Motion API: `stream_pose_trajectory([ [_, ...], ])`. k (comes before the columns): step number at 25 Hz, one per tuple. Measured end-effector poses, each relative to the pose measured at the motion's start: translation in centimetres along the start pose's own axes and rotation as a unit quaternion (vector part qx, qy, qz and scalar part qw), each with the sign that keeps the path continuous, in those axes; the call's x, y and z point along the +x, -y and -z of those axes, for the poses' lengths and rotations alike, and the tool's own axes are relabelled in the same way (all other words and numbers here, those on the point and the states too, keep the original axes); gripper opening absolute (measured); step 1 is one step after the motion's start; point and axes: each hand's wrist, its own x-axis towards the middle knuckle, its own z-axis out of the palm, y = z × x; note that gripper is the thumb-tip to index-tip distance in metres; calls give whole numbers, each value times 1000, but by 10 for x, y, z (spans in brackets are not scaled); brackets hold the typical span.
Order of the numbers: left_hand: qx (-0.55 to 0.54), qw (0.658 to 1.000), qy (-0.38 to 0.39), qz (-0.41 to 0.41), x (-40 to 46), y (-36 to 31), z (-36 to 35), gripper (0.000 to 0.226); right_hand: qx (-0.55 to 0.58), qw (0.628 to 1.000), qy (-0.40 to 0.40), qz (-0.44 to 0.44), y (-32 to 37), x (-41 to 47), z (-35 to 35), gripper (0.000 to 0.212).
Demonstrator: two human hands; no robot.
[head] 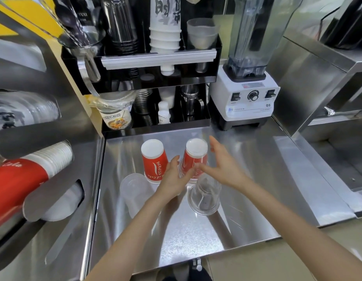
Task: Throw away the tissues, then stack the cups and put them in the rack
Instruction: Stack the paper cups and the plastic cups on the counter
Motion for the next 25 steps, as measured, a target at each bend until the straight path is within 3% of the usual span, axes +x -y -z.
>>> stream_pose_trajectory([
  [3, -1, 1000, 16, 9, 12, 1, -2, 75, 5, 1000, -1, -18, 2, 16, -5, 89],
  [10, 4, 999, 11, 35, 24, 9, -9, 75, 19, 999, -27, -9, 6, 23, -8, 58],
  [25, -18, 999, 28, 10, 32, 5, -4, 70, 42, 998, -39, 14, 10, 22, 0, 56],
])
